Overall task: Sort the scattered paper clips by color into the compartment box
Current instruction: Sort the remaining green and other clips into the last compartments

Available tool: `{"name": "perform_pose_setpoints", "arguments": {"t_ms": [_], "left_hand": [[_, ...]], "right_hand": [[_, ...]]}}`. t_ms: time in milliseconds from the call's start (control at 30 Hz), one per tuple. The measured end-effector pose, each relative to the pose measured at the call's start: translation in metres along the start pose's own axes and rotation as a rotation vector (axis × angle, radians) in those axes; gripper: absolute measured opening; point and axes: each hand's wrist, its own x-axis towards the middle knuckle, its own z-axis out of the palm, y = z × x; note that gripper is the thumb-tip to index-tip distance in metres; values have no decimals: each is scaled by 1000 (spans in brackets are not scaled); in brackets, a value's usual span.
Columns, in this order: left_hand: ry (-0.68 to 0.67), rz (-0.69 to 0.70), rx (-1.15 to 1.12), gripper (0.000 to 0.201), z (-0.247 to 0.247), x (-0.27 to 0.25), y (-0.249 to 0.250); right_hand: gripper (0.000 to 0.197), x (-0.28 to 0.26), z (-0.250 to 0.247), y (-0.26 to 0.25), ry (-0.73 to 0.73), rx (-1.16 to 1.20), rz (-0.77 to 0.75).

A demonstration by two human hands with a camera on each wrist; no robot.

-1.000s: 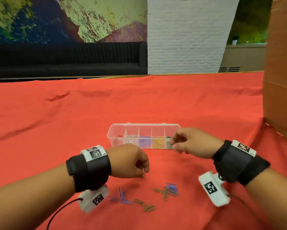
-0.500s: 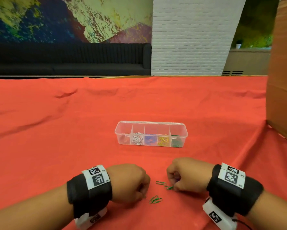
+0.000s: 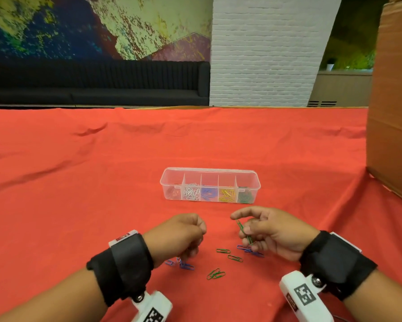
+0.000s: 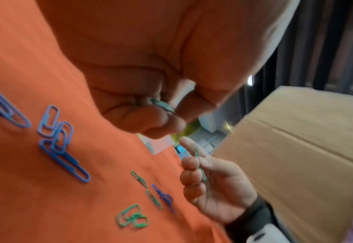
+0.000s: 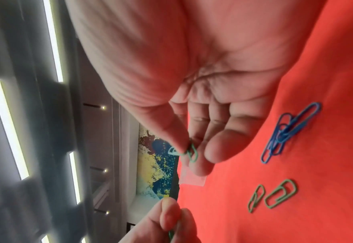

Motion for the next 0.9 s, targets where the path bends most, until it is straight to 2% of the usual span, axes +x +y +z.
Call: {"name": "perform_pose_setpoints", "arguments": {"t_ms": [100, 167, 200, 333, 467, 533, 600, 700, 733, 800, 900], "left_hand": [[-70, 60, 578, 13, 4, -2, -1], [-76, 123, 989, 24, 9, -5, -1], [-63, 139, 1118, 31, 13, -6, -1], [-13, 213, 1312, 43, 24, 0, 0], [-77, 249, 1336, 28, 31, 3, 0], [-120, 245, 1280, 21, 29, 2, 1], [-165, 191, 1077, 14, 20, 5, 4], [-183, -10, 332, 3, 2, 14, 7], [-174, -46, 78, 9, -4, 18, 7], [-133, -71, -227, 20, -15, 24, 6], [-67, -89, -344, 28, -23, 31, 4]], "right_hand": [[23, 1, -3, 2, 87, -39, 32], [20, 0, -5, 3, 117, -3, 56], [19, 0, -6, 4, 123, 33, 64], [15, -2, -8, 4, 125, 125, 78], [14, -1, -8, 4, 154, 102, 83], [16, -2, -8, 3, 161, 104, 98], [17, -3, -7, 1, 157, 80, 99], [19, -1, -4, 1, 148, 7, 100], [25, 0, -2, 2, 148, -46, 105], [27, 2, 3, 1, 142, -269, 98], [9, 2, 14, -7, 52, -890, 31]]}}
